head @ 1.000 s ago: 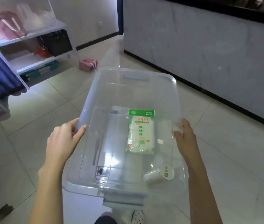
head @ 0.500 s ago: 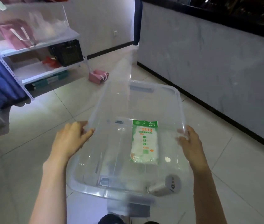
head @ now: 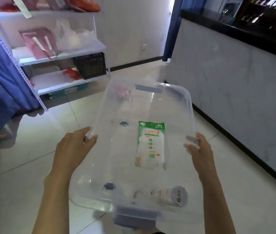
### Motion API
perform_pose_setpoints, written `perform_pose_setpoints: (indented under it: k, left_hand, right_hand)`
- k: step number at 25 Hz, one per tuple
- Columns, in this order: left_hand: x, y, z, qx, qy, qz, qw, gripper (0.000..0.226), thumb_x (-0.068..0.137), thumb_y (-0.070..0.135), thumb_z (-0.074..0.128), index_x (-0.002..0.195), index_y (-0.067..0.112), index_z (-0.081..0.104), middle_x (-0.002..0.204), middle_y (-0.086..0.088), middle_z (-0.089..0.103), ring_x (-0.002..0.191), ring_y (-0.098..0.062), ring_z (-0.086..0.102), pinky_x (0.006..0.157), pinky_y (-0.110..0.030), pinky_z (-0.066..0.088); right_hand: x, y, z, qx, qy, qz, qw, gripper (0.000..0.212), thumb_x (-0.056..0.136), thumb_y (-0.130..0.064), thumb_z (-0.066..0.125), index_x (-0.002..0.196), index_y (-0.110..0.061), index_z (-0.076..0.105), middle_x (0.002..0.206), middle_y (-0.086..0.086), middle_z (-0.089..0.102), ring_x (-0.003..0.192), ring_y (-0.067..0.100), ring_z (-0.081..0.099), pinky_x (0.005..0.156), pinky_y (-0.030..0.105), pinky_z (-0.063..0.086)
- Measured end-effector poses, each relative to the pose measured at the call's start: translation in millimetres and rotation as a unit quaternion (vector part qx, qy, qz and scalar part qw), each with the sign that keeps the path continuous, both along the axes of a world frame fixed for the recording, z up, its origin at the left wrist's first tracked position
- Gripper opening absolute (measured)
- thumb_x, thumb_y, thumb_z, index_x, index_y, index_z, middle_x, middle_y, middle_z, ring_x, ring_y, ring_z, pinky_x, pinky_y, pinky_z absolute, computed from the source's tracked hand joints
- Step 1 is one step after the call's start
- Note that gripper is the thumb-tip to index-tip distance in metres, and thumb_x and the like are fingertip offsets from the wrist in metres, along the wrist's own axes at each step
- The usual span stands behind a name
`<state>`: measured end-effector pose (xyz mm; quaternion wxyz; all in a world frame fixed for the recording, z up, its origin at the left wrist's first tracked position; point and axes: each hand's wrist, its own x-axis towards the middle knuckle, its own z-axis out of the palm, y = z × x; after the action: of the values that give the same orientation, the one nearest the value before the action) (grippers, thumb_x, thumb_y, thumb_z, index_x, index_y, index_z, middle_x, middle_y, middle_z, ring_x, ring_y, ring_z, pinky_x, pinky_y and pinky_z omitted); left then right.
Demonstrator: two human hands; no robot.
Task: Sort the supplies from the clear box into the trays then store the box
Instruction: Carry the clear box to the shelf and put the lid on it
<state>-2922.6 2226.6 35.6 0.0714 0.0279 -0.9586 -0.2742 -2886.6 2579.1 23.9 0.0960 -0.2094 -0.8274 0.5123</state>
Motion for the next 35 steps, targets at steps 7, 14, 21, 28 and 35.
perform_pose_setpoints:
  k: [7,14,21,28,35]
  left_hand:
    - [-163,-27,16,-0.021,-0.024,0.097,0.995,0.045,0.087,0.053,0.055,0.124,0.027,0.058,0.058,0.011,0.064,0.064,-0.013,0.061,0.074,-0.038,0.050]
    - [-270,-81,14,-0.018,-0.019,0.209,0.978,0.044,0.084,0.050,0.060,0.124,0.031,0.058,0.063,0.015,0.063,0.073,-0.021,0.062,0.076,-0.040,0.049]
    - [-413,-159,6,-0.008,-0.048,0.230,0.972,0.048,0.086,0.049,0.059,0.126,0.023,0.059,0.053,0.008,0.063,0.063,-0.011,0.061,0.076,-0.037,0.051]
    - [-566,-215,31,-0.027,-0.051,0.256,0.965,0.035,0.087,0.046,0.058,0.117,0.027,0.064,0.048,0.005,0.063,0.057,-0.003,0.059,0.058,-0.024,0.036]
    - [-681,-235,30,-0.056,-0.103,0.300,0.947,0.016,0.090,0.041,0.055,0.094,0.028,0.064,0.056,0.002,0.063,0.039,-0.008,0.058,0.051,-0.021,0.041]
  right_hand:
    - [-248,-21,4,-0.011,0.005,0.125,0.992,0.054,0.089,-0.004,0.047,0.141,-0.018,0.039,0.127,0.001,0.059,0.109,0.024,0.060,0.099,0.042,0.048]
    - [-416,-89,2,-0.038,0.033,0.223,0.973,0.052,0.092,-0.004,0.049,0.140,-0.019,0.039,0.124,-0.003,0.059,0.102,0.019,0.062,0.080,0.022,0.046]
    - [-580,-175,-7,-0.011,0.007,0.266,0.964,0.047,0.090,-0.003,0.052,0.132,-0.023,0.047,0.121,0.002,0.061,0.097,0.022,0.063,0.091,0.042,0.052]
    - [-740,-243,12,-0.023,0.019,0.275,0.961,0.040,0.093,-0.008,0.054,0.131,-0.020,0.047,0.113,-0.003,0.060,0.095,0.018,0.060,0.075,0.024,0.045]
    - [-885,-283,-5,-0.058,-0.007,0.333,0.941,0.031,0.092,-0.002,0.051,0.113,-0.025,0.053,0.098,-0.007,0.059,0.088,0.009,0.060,0.068,0.022,0.049]
